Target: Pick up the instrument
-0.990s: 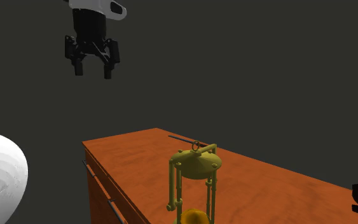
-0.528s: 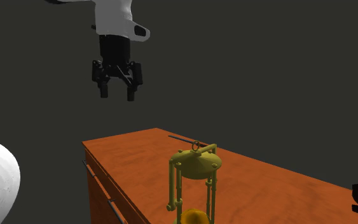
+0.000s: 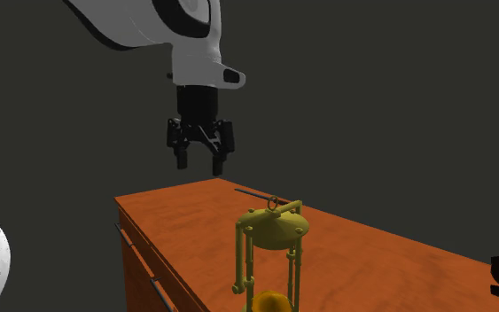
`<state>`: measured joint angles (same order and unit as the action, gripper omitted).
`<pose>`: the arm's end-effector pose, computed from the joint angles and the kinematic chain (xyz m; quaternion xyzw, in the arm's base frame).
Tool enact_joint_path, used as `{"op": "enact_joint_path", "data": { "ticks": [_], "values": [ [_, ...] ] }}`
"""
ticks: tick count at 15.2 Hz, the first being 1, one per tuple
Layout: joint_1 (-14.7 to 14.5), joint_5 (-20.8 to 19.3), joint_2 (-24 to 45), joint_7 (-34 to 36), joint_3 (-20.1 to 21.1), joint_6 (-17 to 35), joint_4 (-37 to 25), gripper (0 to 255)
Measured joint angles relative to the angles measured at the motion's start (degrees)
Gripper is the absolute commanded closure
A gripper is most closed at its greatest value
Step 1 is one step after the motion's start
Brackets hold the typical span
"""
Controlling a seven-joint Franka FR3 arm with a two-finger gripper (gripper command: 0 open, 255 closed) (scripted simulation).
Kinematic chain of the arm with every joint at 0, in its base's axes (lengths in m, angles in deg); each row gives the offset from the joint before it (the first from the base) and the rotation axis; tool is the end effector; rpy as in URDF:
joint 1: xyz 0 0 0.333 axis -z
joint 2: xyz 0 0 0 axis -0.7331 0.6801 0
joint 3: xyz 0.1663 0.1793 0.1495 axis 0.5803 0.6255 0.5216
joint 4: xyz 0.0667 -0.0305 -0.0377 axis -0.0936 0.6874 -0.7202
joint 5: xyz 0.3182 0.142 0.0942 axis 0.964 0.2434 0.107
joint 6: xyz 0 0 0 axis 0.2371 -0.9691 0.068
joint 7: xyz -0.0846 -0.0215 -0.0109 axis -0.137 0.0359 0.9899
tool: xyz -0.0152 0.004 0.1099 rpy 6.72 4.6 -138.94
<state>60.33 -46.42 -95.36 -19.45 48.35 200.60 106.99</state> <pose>0.3165 -0.1370 0.4572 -0.9730 0.2300 -0.0126 0.0147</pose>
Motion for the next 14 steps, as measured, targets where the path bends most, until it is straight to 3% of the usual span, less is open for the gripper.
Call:
{"op": "enact_joint_path", "data": {
  "ticks": [8, 14],
  "values": [
    [7.27, -5.71, 5.71, 1.58, -4.82, 8.13, 4.91, 0],
    [8.22, -6.7, 8.8, 1.97, -5.93, 13.04, 7.05, 0]
  ]
}}
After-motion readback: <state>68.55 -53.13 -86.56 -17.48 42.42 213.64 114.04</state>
